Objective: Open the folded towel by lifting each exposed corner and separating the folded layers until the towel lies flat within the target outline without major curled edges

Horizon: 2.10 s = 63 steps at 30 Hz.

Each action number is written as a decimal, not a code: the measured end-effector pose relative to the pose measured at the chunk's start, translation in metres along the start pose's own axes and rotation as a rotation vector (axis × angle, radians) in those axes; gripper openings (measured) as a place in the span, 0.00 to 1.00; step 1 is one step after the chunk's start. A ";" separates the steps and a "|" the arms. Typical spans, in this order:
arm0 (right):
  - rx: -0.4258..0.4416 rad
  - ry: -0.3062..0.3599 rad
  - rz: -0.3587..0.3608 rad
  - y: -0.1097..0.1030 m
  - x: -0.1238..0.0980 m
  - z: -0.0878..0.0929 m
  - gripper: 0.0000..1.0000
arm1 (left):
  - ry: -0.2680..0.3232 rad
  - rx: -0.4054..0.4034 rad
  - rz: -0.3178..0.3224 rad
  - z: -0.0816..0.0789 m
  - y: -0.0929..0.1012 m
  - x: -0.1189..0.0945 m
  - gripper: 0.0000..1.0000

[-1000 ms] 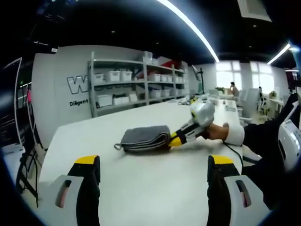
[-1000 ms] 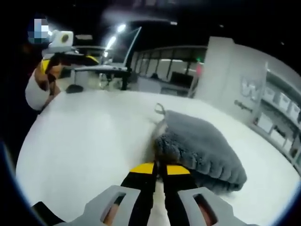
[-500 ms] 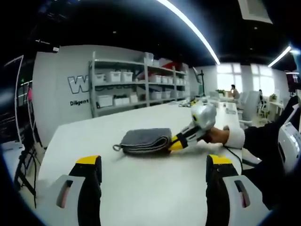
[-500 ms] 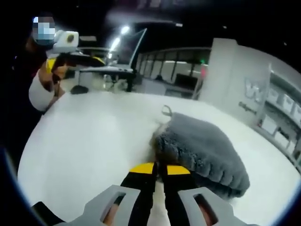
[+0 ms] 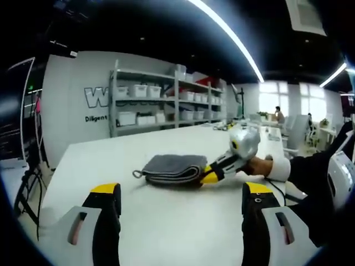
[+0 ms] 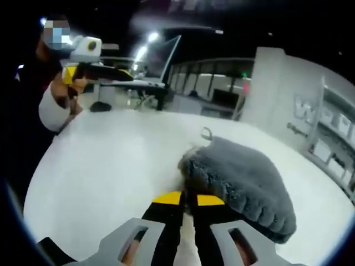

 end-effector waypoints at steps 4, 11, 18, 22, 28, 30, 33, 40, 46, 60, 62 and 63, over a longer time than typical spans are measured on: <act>-0.019 0.004 -0.010 -0.005 0.002 -0.003 0.01 | -0.005 -0.008 -0.001 0.001 -0.001 0.001 0.89; -0.073 0.009 -0.023 -0.017 0.005 -0.008 0.01 | -0.001 -0.027 0.024 0.002 0.001 0.003 0.88; -0.081 0.015 -0.029 -0.020 0.005 -0.009 0.01 | -0.009 -0.026 0.024 0.003 0.000 0.004 0.88; -0.099 0.016 -0.032 -0.026 0.006 -0.011 0.01 | -0.006 -0.020 0.030 0.003 0.001 0.005 0.87; -0.116 0.023 -0.042 -0.032 0.008 -0.014 0.01 | -0.007 -0.012 0.042 0.004 0.002 0.007 0.84; -0.122 0.022 -0.044 -0.034 0.009 -0.015 0.01 | -0.012 -0.012 0.045 0.005 0.002 0.007 0.82; -0.125 0.028 -0.051 -0.032 0.011 -0.016 0.01 | -0.021 -0.014 0.052 0.006 0.002 0.009 0.82; -0.145 0.038 -0.063 -0.033 0.015 -0.020 0.01 | -0.039 -0.022 0.051 0.009 0.001 0.011 0.82; -0.151 0.053 -0.082 -0.037 0.017 -0.024 0.01 | -0.057 -0.032 0.066 0.013 0.000 0.015 0.81; -0.177 0.067 -0.100 -0.042 0.023 -0.030 0.01 | -0.134 -0.044 0.116 0.031 -0.004 0.032 0.79; -0.181 0.070 -0.102 -0.044 0.023 -0.031 0.01 | -0.146 -0.049 0.126 0.034 -0.004 0.034 0.78; -0.182 0.071 -0.103 -0.045 0.022 -0.031 0.01 | -0.149 -0.052 0.129 0.035 -0.004 0.035 0.77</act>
Point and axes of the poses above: the point that each gripper's makers call its tool centre point, and the gripper's own axes: x roughly forward along the fingers, y roughly to its right, z roughly out of its underside, the point moved 9 cm from there along -x, roughly backward along the fingers, and after that the axes turned 9 degrees about -x, right-handed, at the moved point
